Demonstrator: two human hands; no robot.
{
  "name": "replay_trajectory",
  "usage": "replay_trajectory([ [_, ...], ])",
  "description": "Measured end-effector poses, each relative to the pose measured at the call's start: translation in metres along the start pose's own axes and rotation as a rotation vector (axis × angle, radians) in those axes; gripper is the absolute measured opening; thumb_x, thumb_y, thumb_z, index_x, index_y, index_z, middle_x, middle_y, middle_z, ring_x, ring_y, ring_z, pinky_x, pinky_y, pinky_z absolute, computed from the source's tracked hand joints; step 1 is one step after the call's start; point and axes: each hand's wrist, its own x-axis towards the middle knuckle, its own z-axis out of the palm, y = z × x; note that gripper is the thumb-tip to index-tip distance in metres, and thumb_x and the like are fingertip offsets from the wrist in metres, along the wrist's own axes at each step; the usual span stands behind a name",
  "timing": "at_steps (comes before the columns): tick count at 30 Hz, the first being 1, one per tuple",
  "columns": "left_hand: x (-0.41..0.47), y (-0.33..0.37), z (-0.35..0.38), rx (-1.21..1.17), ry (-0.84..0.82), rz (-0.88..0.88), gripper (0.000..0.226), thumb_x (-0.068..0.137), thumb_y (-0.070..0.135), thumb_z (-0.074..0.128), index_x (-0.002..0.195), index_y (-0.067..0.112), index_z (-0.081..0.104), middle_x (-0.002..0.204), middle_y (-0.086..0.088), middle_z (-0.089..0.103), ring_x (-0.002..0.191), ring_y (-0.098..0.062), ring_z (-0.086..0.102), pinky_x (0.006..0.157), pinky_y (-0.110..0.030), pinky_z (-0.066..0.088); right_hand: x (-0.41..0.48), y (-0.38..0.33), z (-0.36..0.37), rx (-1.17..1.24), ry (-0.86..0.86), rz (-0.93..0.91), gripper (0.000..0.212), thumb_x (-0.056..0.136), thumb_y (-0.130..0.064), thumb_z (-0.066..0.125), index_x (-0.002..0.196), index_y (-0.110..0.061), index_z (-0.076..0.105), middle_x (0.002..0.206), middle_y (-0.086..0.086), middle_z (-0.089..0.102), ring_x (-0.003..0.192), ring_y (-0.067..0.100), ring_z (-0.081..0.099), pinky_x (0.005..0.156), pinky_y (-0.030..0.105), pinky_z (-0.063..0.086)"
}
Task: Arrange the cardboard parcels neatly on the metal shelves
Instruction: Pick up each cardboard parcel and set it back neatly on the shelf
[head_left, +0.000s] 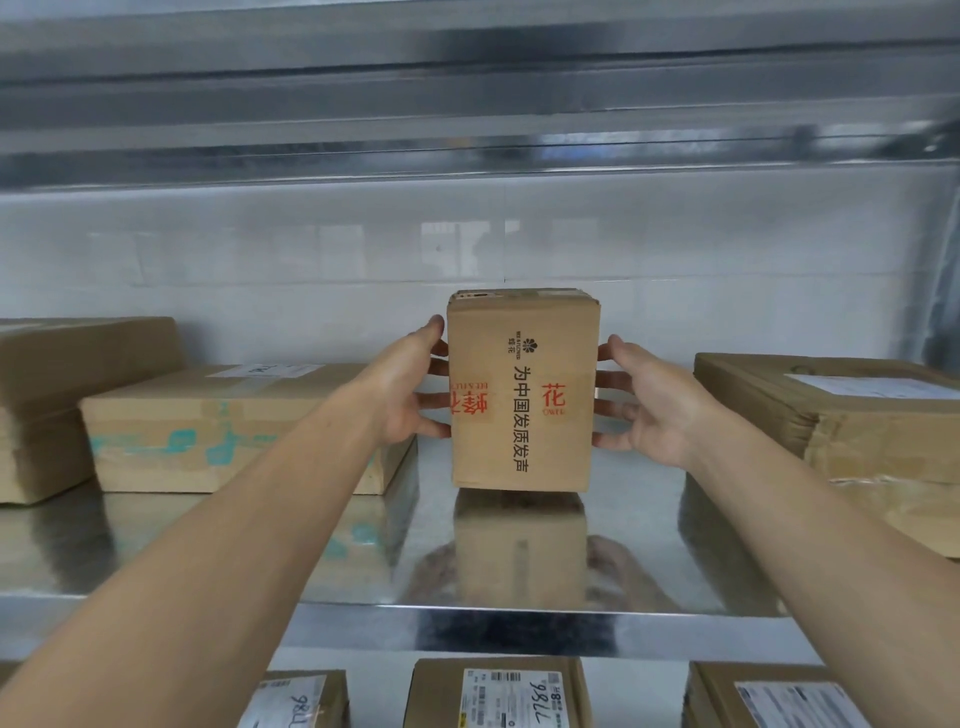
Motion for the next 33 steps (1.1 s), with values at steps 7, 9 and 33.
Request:
replay_trajectory([
  [7,-0.0018,-0.0021,0.0027,0.031,-0.008,-0.002,0.044,0.101,0.059,0.048,0.113,0.020,0.065,0.117,-0.006,0.060,0.105,-0.032,0.062,0.089,-0.064,0.054,0.0005,-0.0001,0.0056,-0.086,-0.002,0.000,0.029,0.104,-0.050,0.053,0.111,-0.024,0.062,0.114,0.006,0.065,0.104,0.030,0.065,0.090,0.057,0.056],
  [9,-0.0025,-0.0023,0.0028,0.026,-0.006,-0.005,0.045,0.100,0.060,0.050,0.112,0.020,0.064,0.115,-0.005,0.059,0.103,-0.032,0.062,0.090,-0.066,0.053,0.0003,0.0003,0.0063,-0.091,0.001,0.003,0.028,0.104,-0.049,0.053,0.113,-0.024,0.062,0.114,0.006,0.065,0.105,0.030,0.065,0.091,0.057,0.056],
  [33,-0.0043,0.0040,0.0004,-0.063,-0.030,0.070,0.026,0.101,0.042,0.053,0.111,0.022,0.068,0.121,-0.006,0.063,0.115,-0.034,0.063,0.107,-0.069,0.038,-0.0027,-0.0069,0.0081,-0.013,-0.025,-0.041,0.034,0.105,-0.047,0.054,0.123,-0.021,0.065,0.128,0.022,0.062,0.119,0.036,0.063,0.098,0.063,0.053],
])
